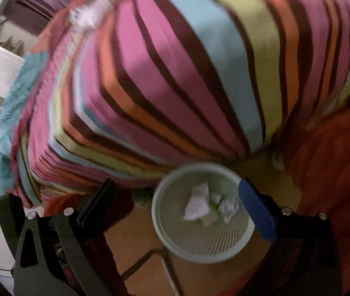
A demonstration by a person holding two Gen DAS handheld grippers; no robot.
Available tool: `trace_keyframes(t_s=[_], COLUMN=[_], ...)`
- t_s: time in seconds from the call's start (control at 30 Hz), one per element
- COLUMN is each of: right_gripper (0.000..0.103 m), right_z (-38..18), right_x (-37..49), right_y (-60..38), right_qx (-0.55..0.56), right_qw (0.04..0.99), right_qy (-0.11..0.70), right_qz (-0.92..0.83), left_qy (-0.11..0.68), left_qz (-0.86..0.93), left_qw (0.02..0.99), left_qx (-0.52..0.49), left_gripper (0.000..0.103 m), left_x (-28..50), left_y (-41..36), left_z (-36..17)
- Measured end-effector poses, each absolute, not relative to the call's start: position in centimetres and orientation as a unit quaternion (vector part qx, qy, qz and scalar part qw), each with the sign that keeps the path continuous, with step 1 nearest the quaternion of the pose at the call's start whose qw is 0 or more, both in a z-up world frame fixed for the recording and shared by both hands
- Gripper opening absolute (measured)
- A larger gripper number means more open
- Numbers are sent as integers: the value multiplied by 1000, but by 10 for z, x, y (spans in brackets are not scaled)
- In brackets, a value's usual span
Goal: Collect trash
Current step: 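Lift both tools from the wastebasket back toward the bed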
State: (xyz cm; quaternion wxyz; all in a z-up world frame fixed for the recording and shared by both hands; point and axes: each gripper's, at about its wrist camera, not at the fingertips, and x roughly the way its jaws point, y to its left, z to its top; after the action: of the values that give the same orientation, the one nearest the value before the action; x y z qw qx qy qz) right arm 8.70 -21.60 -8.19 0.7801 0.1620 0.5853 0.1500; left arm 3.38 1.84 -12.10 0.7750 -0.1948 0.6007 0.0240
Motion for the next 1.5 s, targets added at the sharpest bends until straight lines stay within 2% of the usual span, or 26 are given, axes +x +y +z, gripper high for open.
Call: trace_keyframes(t_s=[0.23,0.37,0.9,1.5], right_gripper=[95,95,95,95], right_z=[-28,-18,-10,-10], right_x=[101,110,149,211], right_y=[-215,-211,-208,-206], right_qx=[101,83,78,47], right_qw=[852,862,869,871], right_qy=[483,462,445,447], right_qz=[176,191,200,196], left_qy=[528,504,480,458], left_qz=[53,49,18,26], left_qw=[833,849,868,883], left_qx=[-157,-151,-127,-97], left_gripper=[89,89,89,89], left_x=[42,49,100,192], left_y=[28,30,20,16], left_z=[-75,-59,-38,-15])
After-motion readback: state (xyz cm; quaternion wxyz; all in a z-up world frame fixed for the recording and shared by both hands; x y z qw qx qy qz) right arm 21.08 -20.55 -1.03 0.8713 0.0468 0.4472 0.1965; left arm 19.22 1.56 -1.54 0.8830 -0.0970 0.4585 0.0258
